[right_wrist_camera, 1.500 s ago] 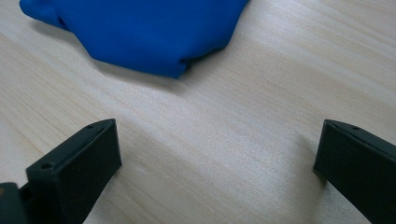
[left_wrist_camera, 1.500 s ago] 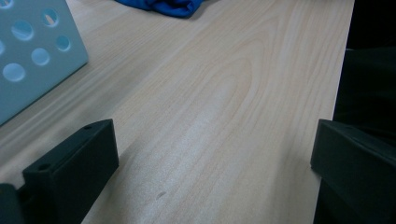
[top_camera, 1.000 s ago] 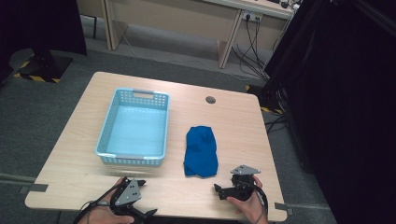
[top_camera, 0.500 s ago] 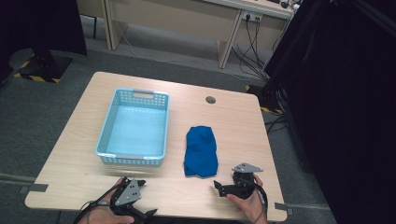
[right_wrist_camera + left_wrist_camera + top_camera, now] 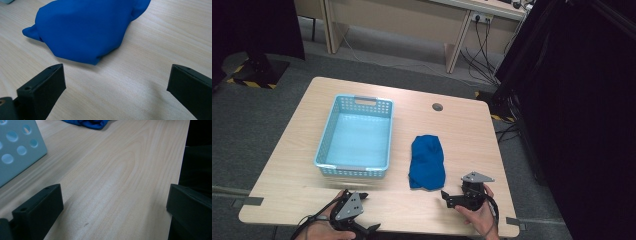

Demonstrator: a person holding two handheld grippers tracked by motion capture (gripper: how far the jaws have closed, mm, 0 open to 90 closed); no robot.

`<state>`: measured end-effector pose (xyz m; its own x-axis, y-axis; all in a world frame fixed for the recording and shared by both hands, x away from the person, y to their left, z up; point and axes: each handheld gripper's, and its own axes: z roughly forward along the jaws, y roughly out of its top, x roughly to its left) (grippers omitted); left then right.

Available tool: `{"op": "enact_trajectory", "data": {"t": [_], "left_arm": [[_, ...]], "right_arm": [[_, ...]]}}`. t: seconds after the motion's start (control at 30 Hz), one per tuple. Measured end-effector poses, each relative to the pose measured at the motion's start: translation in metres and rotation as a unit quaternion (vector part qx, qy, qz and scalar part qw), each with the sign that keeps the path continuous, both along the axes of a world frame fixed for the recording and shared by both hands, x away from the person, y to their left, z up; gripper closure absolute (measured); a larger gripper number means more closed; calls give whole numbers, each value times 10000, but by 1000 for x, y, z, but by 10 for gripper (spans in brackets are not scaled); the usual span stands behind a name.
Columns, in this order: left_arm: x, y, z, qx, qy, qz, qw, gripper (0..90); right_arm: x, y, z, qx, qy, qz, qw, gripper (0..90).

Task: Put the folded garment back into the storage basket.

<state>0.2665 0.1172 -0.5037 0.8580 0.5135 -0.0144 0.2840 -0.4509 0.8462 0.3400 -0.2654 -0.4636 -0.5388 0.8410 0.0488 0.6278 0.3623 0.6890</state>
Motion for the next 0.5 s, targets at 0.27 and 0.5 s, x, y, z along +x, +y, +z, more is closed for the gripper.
{"op": "enact_trajectory", "data": {"t": [0.27, 0.5], "left_arm": [[0, 0, 0, 0, -1, 0, 10000, 0], [0, 0, 0, 0, 0, 0, 10000, 1]], "right_arm": [[2, 4, 3, 45, -8, 36, 10000, 21], [6, 9, 7, 131, -37, 74, 9999, 22]]}}
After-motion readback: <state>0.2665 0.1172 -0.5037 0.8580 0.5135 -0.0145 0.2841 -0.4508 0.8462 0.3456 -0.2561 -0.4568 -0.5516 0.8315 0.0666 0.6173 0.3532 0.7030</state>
